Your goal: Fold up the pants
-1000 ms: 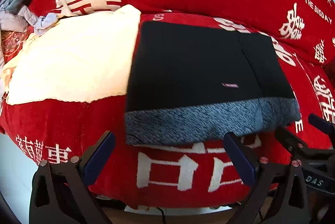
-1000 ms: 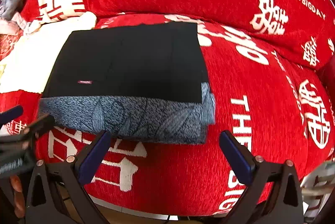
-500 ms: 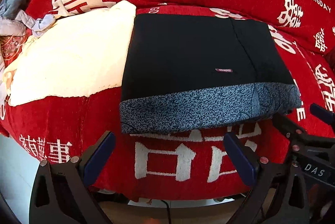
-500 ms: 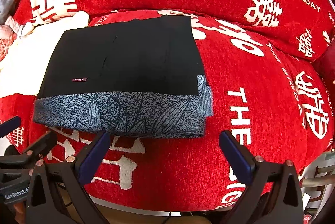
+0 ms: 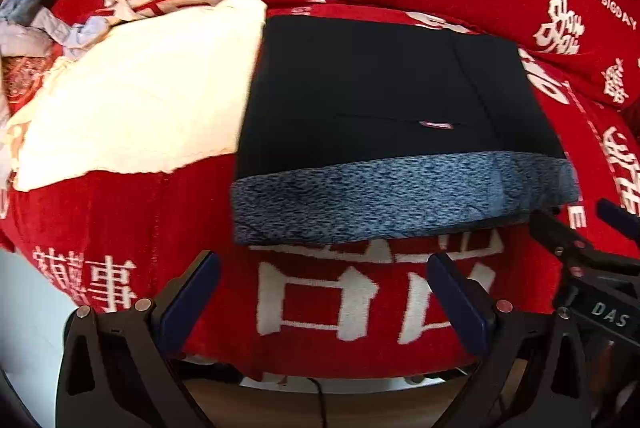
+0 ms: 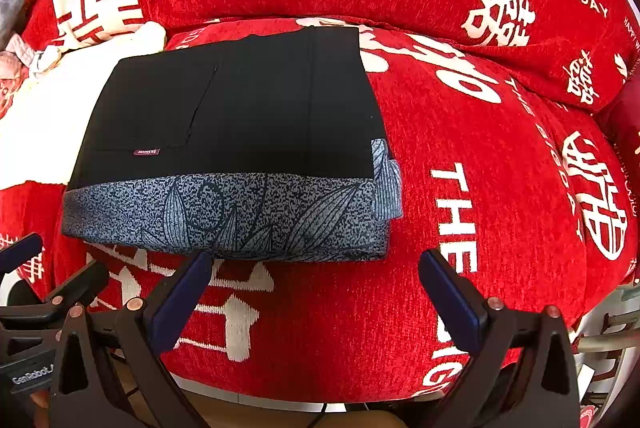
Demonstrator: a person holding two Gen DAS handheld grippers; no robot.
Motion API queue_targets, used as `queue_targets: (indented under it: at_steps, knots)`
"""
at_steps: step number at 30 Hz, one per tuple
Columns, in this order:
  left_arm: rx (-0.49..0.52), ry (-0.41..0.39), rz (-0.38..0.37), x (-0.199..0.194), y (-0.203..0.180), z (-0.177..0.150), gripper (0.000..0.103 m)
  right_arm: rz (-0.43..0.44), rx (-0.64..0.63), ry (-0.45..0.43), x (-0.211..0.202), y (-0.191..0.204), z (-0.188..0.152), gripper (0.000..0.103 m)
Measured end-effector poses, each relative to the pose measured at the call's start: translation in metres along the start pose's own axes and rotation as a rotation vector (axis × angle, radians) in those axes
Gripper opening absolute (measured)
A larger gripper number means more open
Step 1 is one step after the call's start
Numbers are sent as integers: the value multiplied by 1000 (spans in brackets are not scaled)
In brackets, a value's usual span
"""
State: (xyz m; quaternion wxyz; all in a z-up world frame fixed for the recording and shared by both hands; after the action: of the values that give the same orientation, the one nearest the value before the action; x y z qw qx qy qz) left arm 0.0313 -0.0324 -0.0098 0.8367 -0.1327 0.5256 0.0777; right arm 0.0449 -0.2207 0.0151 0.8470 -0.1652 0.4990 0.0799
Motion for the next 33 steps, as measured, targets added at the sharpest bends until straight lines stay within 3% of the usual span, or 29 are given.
queue_targets:
  at_steps: [4,8,16,33]
  knots:
    - [-18,-35,7,-4,2,-1,103,-1,-4,0,0,2,0,103]
    - [-7,-2,17,-1,2,-5,103,-3,-5,-1,-1,2,1,103]
    - [41,-16,4,-4,-6,-8,103,-3,-7,-3,-2,2,1,103]
    - [40,-7,2,-3,-6,-8,103,-3,-16,-2,-2,7,2,103]
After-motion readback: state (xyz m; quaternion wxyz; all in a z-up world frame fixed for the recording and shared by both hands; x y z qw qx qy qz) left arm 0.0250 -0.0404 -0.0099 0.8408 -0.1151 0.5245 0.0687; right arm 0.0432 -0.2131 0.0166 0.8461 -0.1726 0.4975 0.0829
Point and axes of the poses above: each gripper's, at about its wrist camera, not at the fingertips, and x roughly the way its jaws point, y to its left, z to its top, the point moved 7 cm from there along x, roughly the way its jaws point, and after that the axes turned 10 degrees about -x, right-handed, at the moved point
